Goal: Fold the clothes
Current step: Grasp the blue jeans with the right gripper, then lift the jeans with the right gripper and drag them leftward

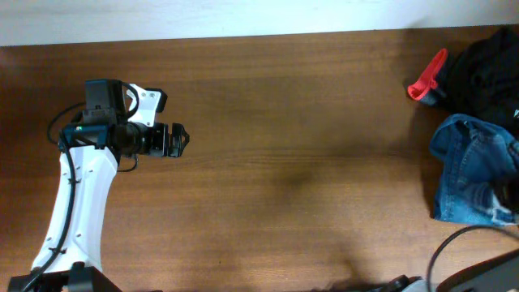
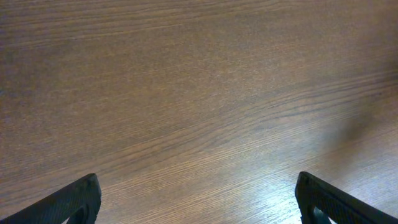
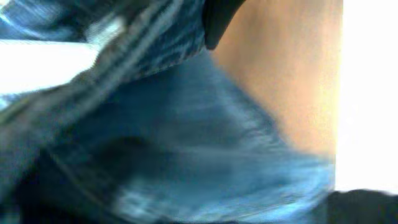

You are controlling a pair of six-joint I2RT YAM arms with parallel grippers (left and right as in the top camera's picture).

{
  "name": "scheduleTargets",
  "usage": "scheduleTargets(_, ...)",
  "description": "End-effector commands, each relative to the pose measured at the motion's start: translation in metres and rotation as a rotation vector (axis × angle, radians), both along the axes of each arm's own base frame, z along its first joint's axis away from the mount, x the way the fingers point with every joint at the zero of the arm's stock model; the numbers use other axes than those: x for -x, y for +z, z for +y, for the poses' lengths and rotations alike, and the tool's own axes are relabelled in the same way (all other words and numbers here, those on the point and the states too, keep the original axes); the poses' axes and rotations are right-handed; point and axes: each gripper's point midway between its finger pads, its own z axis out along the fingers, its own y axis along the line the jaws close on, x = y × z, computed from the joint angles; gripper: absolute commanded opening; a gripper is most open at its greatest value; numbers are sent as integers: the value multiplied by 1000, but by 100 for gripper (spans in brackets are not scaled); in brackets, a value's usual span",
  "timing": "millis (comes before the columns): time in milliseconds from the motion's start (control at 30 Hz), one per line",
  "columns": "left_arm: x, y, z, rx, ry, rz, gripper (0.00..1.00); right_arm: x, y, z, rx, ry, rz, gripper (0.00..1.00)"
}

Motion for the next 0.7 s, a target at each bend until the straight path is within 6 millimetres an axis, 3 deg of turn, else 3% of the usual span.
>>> scheduleTargets(0,-4,5,-3,14,-5,-10,99,-29,87,29,127,100,-153,4)
scheduleTargets(33,-4,5,-3,14,-5,-11,99,-39,119,48,169,147,-198,4)
scheduleTargets(133,-4,5,-3,14,-5,-10,99,-52,182,91,262,272,-291,4)
scheduleTargets(167,-4,5,-3,14,-5,-10,99,-57,216,119,303,350,-349,4)
scheduleTargets(233,-4,5,-3,14,-5,-10,99,-61,258,154,360,449,-432,4)
scheduleTargets(300,-4,5,-3,14,-5,-10,99,-56,323,200,485,556,-577,4)
scheduleTargets(400,-4,5,-3,14,-5,-10,100,-34,395,231,634,574,-741,4)
scheduleTargets(467,-4,5,-3,14,-5,-10,100,-22,429,248,670,613,-855,4)
scheduleTargets(600,-4,5,-3,14,-5,-10,99,-9,470,259,734,622,-986,4)
scheduleTargets(667,-4,5,-3,14,-5,-10,99,-1,494,284,703,739,-1134,4)
